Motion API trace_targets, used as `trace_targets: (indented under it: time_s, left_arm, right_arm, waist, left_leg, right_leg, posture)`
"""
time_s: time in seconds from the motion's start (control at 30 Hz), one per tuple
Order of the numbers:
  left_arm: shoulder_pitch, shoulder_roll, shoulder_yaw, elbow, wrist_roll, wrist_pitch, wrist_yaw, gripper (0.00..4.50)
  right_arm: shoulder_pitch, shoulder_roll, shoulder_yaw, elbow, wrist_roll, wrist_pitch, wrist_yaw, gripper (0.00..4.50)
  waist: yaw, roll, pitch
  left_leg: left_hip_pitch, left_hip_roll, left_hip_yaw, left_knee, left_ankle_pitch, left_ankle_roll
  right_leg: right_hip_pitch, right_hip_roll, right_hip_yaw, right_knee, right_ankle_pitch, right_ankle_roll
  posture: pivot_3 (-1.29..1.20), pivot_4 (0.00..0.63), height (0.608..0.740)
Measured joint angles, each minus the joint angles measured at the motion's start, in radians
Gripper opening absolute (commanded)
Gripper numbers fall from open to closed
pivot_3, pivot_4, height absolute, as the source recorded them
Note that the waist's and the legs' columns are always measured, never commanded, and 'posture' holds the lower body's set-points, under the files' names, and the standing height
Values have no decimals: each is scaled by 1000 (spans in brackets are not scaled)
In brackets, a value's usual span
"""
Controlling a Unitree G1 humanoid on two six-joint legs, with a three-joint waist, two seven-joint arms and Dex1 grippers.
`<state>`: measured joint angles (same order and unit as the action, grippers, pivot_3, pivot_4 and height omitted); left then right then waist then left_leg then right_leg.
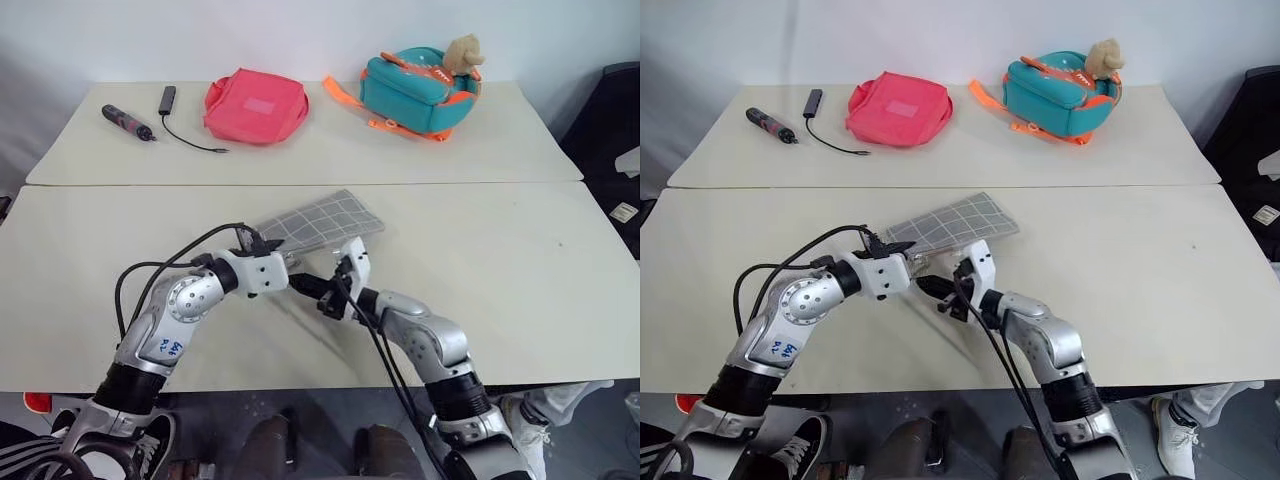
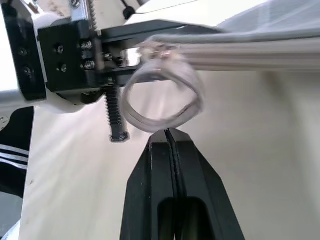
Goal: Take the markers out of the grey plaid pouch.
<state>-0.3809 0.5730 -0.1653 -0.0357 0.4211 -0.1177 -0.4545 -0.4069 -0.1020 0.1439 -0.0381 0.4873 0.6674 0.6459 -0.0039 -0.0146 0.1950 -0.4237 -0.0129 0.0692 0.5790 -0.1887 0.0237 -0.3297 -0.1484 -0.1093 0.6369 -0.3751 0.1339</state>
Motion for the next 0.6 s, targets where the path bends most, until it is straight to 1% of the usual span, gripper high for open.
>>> trace_targets:
  time_s: [0.07, 0.1, 0.13, 0.17, 0.23, 0.43, 0.53, 0.6]
  left_arm:
    - [12, -22, 27, -3, -58, 28, -10, 0]
    - [20, -47, 50, -11, -112, 62, -28, 0]
    - [23, -58, 58, -18, -138, 79, -37, 0]
    - [26, -59, 58, -26, -159, 88, -50, 0]
    - [26, -56, 62, -31, -182, 90, -69, 0]
    - [23, -46, 63, -31, -189, 92, -81, 0]
    - [20, -41, 58, -31, -185, 81, -85, 0]
    - [19, -35, 54, -31, -179, 70, -85, 0]
  right_arm:
    - [5, -18, -18, -13, 10, 12, 1, 19]
    - [8, -21, -23, -20, 13, 14, 0, 19]
    - [8, -20, -30, -21, 25, 26, 0, 362]
    - [10, -17, -42, -28, 65, 63, 3, 535]
    - [17, -4, -50, -51, 115, 104, 13, 1197]
    - [16, 8, -36, -51, 80, 77, -43, 3291]
    - [10, 9, -30, -49, 72, 75, -43, 3291]
    - [6, 30, -40, -39, 77, 77, -53, 3291]
  waist:
    - [0, 0, 0]
    - [-1, 0, 0]
    - [-2, 0, 0]
    - [-1, 0, 0]
    - [-2, 0, 0]
    - [1, 0, 0]
    - [1, 0, 0]
    - [0, 0, 0]
  left_leg:
    - [0, 0, 0, 0, 0, 0]
    - [0, 0, 0, 0, 0, 0]
    - [0, 0, 0, 0, 0, 0]
    - [0, 1, 0, 0, 1, 1]
    - [0, 1, 0, 0, 2, 2]
    - [0, 0, 0, 0, 0, 0]
    - [0, 0, 0, 0, 0, 0]
    - [0, 0, 0, 0, 0, 1]
  right_leg:
    - [0, 0, 0, 0, 0, 0]
    - [0, 0, 0, 0, 0, 0]
    - [0, 0, 0, 0, 0, 0]
    - [0, 0, 0, 0, 0, 0]
    - [0, 0, 0, 0, 0, 0]
    - [0, 0, 0, -1, 0, 0]
    - [0, 0, 0, -1, 0, 0]
    - [0, 0, 0, 0, 0, 0]
  posture:
    - [0, 150, 740]
    - [0, 150, 740]
    - [0, 150, 740]
    - [0, 150, 740]
    - [0, 150, 740]
    - [0, 150, 740]
    - [0, 150, 740]
    - [0, 150, 740]
